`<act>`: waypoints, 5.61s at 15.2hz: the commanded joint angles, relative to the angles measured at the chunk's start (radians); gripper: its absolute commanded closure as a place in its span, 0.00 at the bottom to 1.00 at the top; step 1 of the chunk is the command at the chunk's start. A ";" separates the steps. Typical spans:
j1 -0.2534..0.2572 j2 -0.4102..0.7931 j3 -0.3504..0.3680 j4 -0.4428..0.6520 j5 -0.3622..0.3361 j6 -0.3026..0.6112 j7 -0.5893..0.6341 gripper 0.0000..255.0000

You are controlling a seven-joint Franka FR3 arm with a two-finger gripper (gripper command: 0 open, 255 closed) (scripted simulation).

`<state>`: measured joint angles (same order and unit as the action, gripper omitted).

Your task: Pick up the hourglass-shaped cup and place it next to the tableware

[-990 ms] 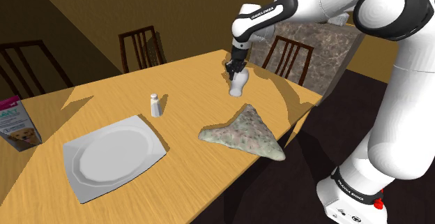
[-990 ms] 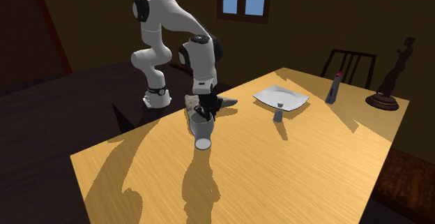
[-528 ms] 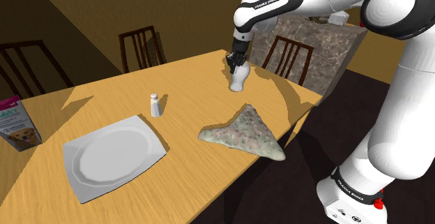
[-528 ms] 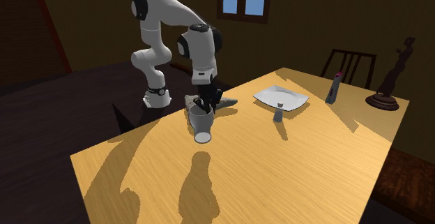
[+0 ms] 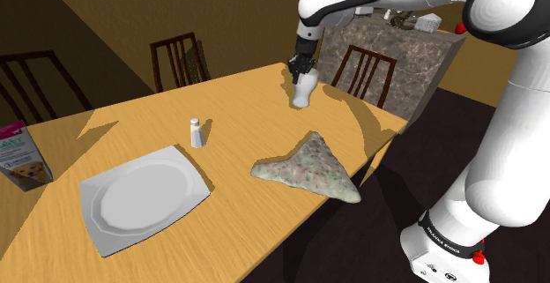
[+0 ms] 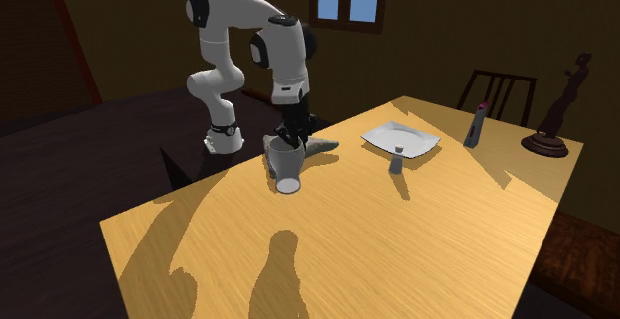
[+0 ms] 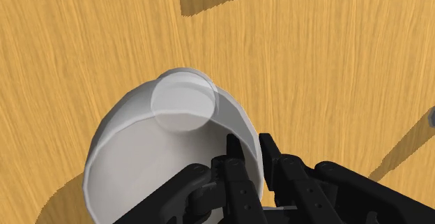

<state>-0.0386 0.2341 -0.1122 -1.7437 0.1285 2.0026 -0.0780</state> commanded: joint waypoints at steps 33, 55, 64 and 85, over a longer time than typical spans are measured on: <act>0.104 -0.232 0.074 0.033 -0.043 -0.245 0.213 1.00; 0.326 -0.427 0.366 -0.186 -0.026 -0.181 0.717 1.00; 0.394 -0.387 0.474 -0.166 -0.034 -0.149 0.893 1.00; 0.400 -0.341 0.488 -0.404 -0.041 0.133 0.893 1.00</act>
<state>0.3603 -0.1106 0.3744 -2.1355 0.0883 2.1187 0.8133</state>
